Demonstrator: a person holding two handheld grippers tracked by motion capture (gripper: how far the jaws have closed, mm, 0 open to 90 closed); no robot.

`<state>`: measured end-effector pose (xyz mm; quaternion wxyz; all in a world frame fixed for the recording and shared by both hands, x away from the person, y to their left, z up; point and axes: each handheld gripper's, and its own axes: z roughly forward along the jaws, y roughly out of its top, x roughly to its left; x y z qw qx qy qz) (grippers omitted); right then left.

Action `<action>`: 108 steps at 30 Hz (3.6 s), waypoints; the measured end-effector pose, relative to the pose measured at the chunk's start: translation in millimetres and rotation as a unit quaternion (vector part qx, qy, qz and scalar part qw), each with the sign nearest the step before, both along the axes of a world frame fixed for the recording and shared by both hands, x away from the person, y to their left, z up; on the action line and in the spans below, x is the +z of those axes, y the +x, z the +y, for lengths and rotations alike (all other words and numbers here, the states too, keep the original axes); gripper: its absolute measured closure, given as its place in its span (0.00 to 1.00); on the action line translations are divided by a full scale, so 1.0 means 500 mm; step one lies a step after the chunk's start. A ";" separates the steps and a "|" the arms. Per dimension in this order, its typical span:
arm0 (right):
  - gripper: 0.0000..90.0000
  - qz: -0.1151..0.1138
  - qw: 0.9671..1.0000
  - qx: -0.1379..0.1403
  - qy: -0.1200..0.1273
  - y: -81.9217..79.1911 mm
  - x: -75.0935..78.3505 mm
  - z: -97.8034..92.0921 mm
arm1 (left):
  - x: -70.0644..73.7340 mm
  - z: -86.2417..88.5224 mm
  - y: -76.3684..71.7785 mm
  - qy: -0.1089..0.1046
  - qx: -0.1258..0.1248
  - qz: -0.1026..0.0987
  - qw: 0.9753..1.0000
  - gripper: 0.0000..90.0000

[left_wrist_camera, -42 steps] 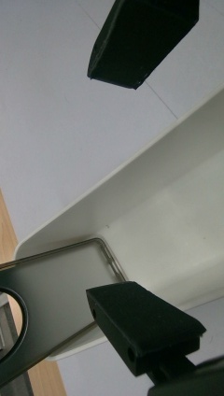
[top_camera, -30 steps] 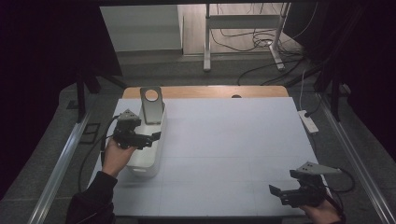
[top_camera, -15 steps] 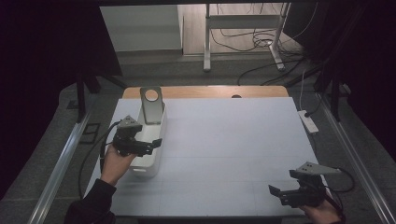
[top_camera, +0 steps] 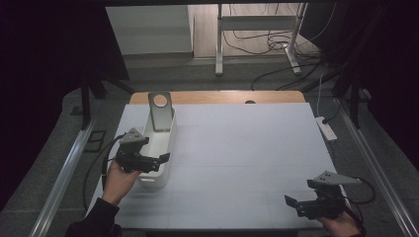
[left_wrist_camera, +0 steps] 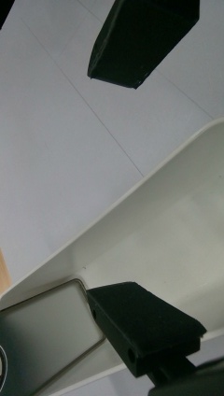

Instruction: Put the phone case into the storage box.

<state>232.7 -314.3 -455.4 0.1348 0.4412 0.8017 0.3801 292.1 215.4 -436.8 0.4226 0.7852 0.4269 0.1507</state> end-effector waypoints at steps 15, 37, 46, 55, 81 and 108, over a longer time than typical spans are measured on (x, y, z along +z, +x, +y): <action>0.00 0.000 1.000 0.002 0.000 0.000 0.000 0.000 | -0.001 0.003 -0.039 -0.005 0.001 -0.004 1.000 0.02; 0.00 0.000 1.000 0.003 -0.001 -0.001 0.000 0.001 | -0.005 0.021 -0.084 -0.002 0.014 -0.010 1.000 0.02; 0.00 0.000 1.000 0.003 -0.001 -0.001 0.000 0.001 | -0.009 0.032 -0.108 -0.003 0.022 -0.013 1.000 0.02; 0.00 0.001 1.000 0.003 -0.001 -0.001 0.000 0.001 | -0.010 0.046 -0.133 -0.007 0.031 -0.017 0.999 0.02; 0.00 0.001 1.000 0.003 -0.001 0.000 0.000 0.001 | -0.030 0.069 -0.186 0.011 0.050 -0.017 0.999 0.02; 0.00 0.000 1.000 0.002 -0.001 -0.001 0.000 0.001 | -0.068 0.087 -0.223 0.037 0.066 -0.003 0.997 0.01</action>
